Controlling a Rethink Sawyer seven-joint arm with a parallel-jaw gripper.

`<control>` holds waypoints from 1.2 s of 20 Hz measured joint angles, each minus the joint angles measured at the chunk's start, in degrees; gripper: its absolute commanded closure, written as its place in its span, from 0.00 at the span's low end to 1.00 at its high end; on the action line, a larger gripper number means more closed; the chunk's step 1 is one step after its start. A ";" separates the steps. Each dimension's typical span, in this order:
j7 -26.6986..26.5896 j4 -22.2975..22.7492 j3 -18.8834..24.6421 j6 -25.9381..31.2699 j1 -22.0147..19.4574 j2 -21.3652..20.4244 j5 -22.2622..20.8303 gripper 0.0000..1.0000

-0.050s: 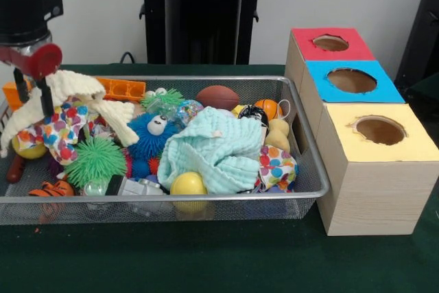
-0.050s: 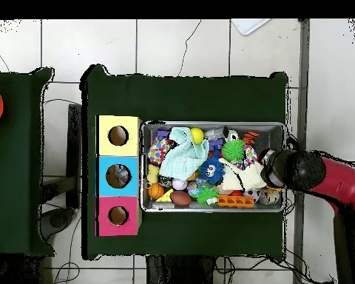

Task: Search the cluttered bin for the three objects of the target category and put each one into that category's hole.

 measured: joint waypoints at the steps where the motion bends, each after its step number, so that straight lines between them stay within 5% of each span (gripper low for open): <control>1: 0.00 0.18 0.00 1.23 0.56 -1.05 0.24 0.00; 12: 0.00 1.01 0.09 7.66 4.57 -9.69 4.28 0.00; 24: 0.00 2.68 0.07 7.25 7.77 -12.19 9.78 0.00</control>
